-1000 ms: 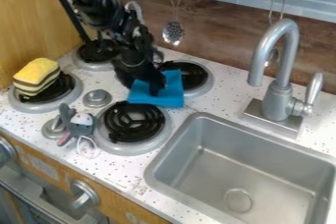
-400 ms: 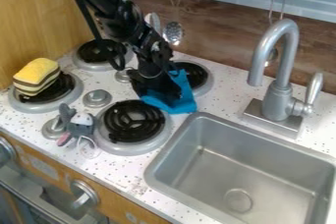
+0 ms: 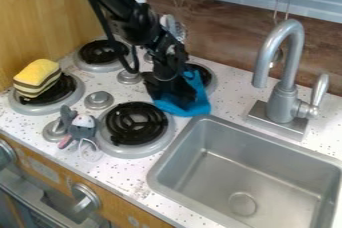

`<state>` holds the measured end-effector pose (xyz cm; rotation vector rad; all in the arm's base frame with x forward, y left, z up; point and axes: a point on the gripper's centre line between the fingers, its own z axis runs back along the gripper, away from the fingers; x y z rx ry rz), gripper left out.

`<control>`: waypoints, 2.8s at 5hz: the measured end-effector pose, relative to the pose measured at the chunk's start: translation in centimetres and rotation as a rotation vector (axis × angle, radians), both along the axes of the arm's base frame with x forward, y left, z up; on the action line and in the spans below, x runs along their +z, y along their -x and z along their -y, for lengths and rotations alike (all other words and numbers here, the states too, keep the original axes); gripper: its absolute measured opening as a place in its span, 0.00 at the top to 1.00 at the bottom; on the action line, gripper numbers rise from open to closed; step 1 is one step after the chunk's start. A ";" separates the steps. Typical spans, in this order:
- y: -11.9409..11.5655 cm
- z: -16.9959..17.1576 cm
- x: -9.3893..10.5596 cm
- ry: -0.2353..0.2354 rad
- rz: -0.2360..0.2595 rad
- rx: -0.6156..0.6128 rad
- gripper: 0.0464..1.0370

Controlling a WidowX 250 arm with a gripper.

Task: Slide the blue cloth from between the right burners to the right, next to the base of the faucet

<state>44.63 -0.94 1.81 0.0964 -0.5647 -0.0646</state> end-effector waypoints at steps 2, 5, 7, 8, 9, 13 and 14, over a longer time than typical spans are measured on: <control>-1.0 2.2 0.3 0.050 0.007 -0.042 0.03; -3.8 7.9 0.6 0.098 0.029 -0.156 0.03; -4.0 8.3 0.7 0.119 0.026 -0.158 0.04; -4.2 8.2 0.7 0.106 0.037 -0.158 0.04; -5.0 7.5 1.0 0.065 0.107 -0.145 0.04; -1.6 3.4 8.4 0.068 0.250 -0.080 0.04; 0.6 2.3 9.4 0.015 0.255 -0.071 0.04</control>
